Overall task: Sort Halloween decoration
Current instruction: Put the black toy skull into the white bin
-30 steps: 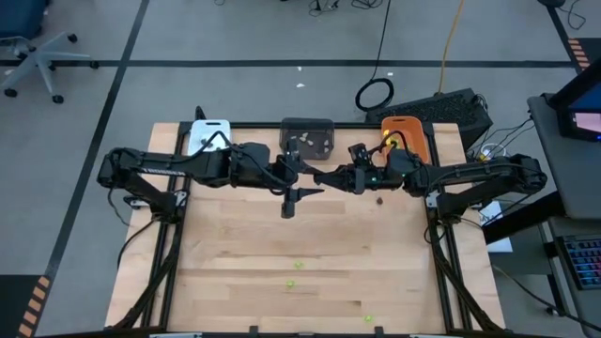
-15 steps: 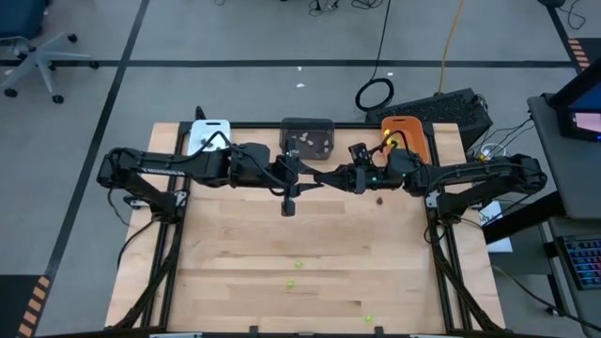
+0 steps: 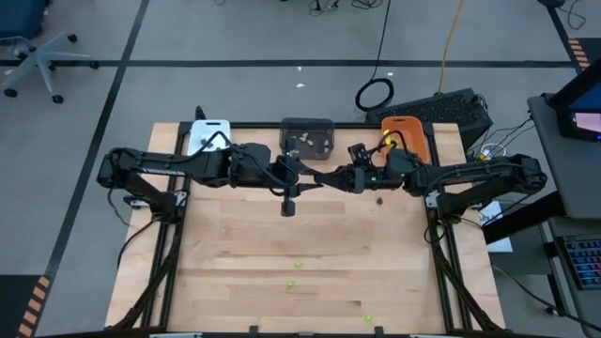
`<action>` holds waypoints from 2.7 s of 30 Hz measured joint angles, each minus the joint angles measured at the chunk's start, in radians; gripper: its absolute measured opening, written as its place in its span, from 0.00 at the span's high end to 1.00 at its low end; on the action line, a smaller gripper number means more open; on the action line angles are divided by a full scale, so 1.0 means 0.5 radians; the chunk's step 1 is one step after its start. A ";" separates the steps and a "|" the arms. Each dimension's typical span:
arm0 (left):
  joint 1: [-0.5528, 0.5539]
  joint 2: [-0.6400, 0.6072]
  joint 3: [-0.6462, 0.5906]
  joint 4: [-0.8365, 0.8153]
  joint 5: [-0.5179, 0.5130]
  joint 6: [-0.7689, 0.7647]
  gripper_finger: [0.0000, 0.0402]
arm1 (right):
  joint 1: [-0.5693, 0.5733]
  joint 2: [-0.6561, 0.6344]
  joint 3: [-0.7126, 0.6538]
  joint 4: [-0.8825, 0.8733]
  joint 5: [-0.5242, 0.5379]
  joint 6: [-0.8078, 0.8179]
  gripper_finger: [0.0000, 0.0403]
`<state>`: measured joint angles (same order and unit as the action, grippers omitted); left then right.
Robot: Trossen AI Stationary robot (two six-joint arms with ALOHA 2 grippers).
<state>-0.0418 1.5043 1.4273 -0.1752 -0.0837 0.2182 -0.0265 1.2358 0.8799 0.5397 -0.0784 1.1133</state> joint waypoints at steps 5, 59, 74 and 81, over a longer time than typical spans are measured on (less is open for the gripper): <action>0.000 -0.024 0.000 -0.004 0.000 -0.005 0.76 | 0.000 -0.006 0.000 -0.027 0.001 0.002 0.58; 0.032 -0.679 0.000 -0.925 -0.334 -0.017 0.85 | 0.000 -0.165 -0.002 -0.389 -0.001 -0.157 0.35; 0.413 -0.836 -0.055 -1.557 -0.531 -0.216 0.85 | 0.003 -0.165 -0.002 -0.388 -0.002 -0.157 0.35; 0.786 -0.912 -0.347 -1.568 -0.470 -0.209 0.85 | 0.004 -0.165 -0.002 -0.386 -0.002 -0.153 0.35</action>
<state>0.3510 1.0486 1.2538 -0.9590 -0.3189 0.1135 -0.0246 1.1534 0.8787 0.3466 -0.0792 1.0367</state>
